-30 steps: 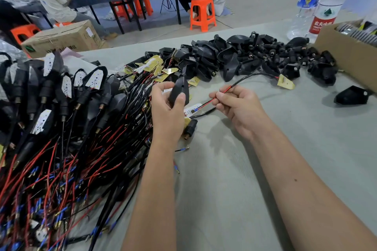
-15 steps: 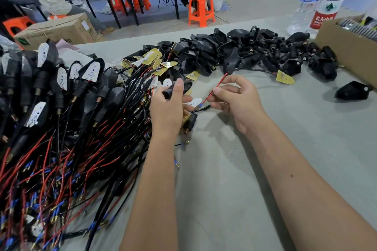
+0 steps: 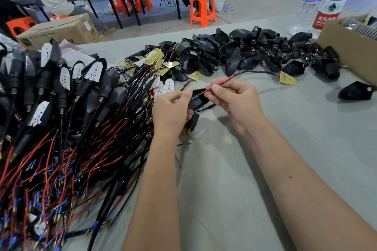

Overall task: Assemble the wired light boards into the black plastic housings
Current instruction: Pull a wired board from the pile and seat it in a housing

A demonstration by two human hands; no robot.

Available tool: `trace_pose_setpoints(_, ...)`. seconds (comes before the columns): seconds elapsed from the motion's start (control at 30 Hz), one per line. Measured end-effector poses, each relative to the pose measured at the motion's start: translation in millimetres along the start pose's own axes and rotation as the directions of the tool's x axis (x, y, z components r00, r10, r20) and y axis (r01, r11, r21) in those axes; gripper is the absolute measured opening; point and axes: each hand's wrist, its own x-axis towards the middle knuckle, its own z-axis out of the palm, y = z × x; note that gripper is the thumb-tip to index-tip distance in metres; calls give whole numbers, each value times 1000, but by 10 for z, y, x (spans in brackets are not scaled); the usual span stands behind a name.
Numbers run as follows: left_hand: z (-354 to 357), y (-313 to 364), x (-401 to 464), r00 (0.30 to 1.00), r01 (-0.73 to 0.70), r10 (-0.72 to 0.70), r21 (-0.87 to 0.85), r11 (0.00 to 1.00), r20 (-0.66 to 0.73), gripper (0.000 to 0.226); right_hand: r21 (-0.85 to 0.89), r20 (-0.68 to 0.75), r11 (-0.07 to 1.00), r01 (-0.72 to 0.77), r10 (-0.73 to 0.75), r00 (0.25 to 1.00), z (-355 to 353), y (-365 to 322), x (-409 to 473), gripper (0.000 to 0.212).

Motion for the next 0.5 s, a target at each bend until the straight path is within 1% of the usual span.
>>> trace_pose_setpoints(0.13, 8, -5, 4, 997, -47, 46, 23, 999, 58, 26, -136, -14, 990, 43, -45, 999, 53, 6, -28, 8)
trace_pose_setpoints(0.2, -1, 0, -6, 997, -31, 32, -16, 999, 70, 23, -163, -29, 986, 45, -50, 998, 57, -4, -33, 9)
trace_pose_setpoints(0.33, -14, 31, -34, 995, 29, -16, -139, 990, 96, 27, -161, -48, 987, 18, -26, 999, 58, -8, -33, 7)
trace_pose_setpoints(0.43, 6, 46, -38, 996, 21, -4, -199, 980, 84, 17, -167, -34, 986, -5, -1, 999, 97, 17, -41, 6)
trace_pose_setpoints(0.5, 25, 50, -41, 996, -4, 23, -209, 978, 91, 8, -208, -17, 978, 5, -9, 1000, 117, 41, -49, 11)
